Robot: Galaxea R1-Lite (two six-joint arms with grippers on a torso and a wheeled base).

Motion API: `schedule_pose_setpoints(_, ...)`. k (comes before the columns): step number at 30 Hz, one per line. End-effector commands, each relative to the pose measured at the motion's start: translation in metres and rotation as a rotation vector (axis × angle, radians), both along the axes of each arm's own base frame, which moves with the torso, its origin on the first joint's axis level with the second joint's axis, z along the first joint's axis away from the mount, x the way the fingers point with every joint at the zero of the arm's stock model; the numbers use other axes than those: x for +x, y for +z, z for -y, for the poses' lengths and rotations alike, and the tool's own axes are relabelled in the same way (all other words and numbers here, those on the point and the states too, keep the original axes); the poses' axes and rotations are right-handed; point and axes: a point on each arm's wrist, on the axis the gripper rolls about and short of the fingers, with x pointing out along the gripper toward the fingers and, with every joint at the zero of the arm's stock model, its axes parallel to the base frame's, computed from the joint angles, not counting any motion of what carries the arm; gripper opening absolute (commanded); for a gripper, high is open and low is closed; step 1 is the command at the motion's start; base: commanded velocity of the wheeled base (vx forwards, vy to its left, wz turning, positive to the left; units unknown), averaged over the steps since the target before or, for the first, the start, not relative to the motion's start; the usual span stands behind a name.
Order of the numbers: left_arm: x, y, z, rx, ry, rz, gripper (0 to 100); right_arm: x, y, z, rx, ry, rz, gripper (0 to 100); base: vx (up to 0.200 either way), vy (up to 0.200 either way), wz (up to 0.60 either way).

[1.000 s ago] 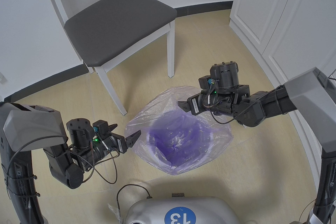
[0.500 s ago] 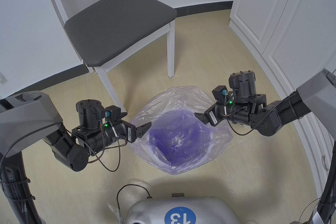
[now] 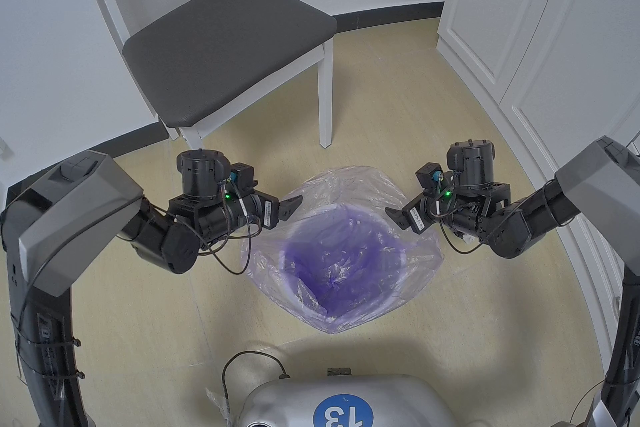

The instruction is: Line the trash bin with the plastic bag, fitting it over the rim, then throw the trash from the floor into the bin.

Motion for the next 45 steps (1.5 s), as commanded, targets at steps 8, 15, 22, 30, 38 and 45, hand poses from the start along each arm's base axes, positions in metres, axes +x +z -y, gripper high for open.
schedule_pose_setpoints(8,0.052,-0.042,-0.012,0.029,0.067,-0.068,100,0.057,-0.049,0.007,-0.003,-0.077,-0.023,100,0.000,0.000,0.00)
schedule_pose_setpoints(15,0.073,-0.062,-0.019,0.046,0.129,-0.079,100,0.070,-0.077,0.007,0.022,-0.122,-0.064,100,0.000,0.000,0.00)
schedule_pose_setpoints(22,0.078,-0.091,-0.031,0.066,0.178,-0.119,100,0.078,-0.100,0.007,0.042,-0.140,-0.081,100,0.000,0.000,0.00)
schedule_pose_setpoints(30,0.076,-0.051,-0.043,0.047,0.203,-0.061,100,0.075,-0.049,0.002,0.108,-0.136,0.006,100,0.000,0.000,0.00)
schedule_pose_setpoints(38,0.056,0.000,-0.069,0.028,0.262,-0.009,100,0.045,0.027,0.010,0.133,-0.140,0.110,100,0.000,0.000,0.00)
schedule_pose_setpoints(45,0.016,0.028,-0.074,0.008,0.258,0.033,100,0.010,0.049,0.021,0.102,-0.140,0.094,100,0.000,0.000,0.00)
